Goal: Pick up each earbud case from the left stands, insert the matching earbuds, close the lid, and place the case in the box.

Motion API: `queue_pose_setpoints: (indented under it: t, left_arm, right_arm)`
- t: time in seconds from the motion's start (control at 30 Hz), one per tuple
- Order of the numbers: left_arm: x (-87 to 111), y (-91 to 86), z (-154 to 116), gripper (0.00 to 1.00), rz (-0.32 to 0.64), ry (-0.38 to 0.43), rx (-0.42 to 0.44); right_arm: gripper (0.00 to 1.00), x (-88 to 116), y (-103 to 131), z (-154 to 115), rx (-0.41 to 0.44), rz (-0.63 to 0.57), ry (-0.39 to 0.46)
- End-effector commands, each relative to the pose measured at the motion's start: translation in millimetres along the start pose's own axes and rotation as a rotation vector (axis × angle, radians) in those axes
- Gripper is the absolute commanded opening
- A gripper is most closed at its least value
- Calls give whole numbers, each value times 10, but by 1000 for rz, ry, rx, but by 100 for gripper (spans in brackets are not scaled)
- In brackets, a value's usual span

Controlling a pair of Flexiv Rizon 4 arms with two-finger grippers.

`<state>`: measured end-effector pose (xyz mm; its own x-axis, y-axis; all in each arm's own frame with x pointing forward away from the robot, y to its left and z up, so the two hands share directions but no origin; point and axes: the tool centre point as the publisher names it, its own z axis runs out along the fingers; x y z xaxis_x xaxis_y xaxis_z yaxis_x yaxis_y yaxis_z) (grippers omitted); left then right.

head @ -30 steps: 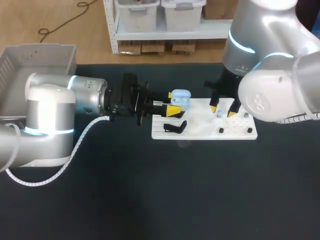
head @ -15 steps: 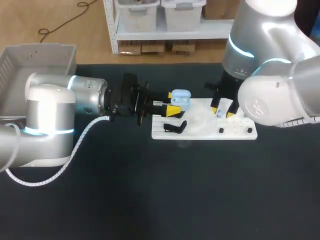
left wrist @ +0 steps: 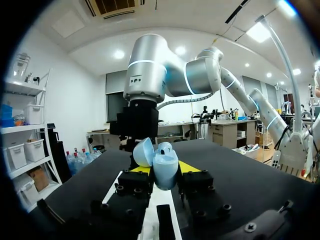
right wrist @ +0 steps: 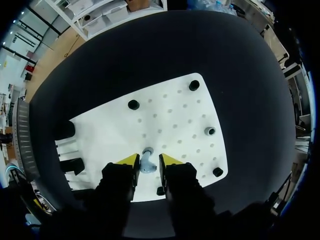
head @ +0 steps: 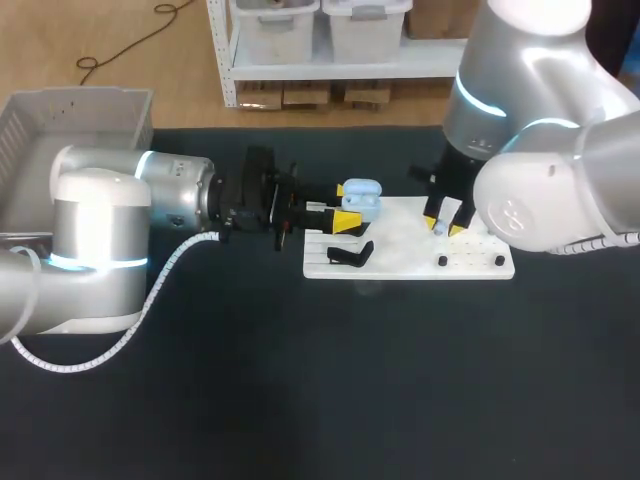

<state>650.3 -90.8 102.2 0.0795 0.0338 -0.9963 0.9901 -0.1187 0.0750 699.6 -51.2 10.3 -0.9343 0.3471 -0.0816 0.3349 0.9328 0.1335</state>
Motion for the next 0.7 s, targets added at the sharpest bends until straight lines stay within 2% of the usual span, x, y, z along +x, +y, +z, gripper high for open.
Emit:
queue_pose_setpoints:
  t: [0.03,0.33,0.57,0.7]
  left_arm:
    - [0,-11,0,0,2,0,-4]
    - [0,-11,0,0,2,0,-4]
    - [0,-11,0,0,2,0,-4]
    - [0,-11,0,0,2,0,-4]
  right_arm:
    - [1,-14,4,24,4,2,3]
    - [0,-13,-17,21,14,2,5]
    - [0,19,-31,-137,-3,4,13]
    - [0,30,-59,-252,-41,13,28]
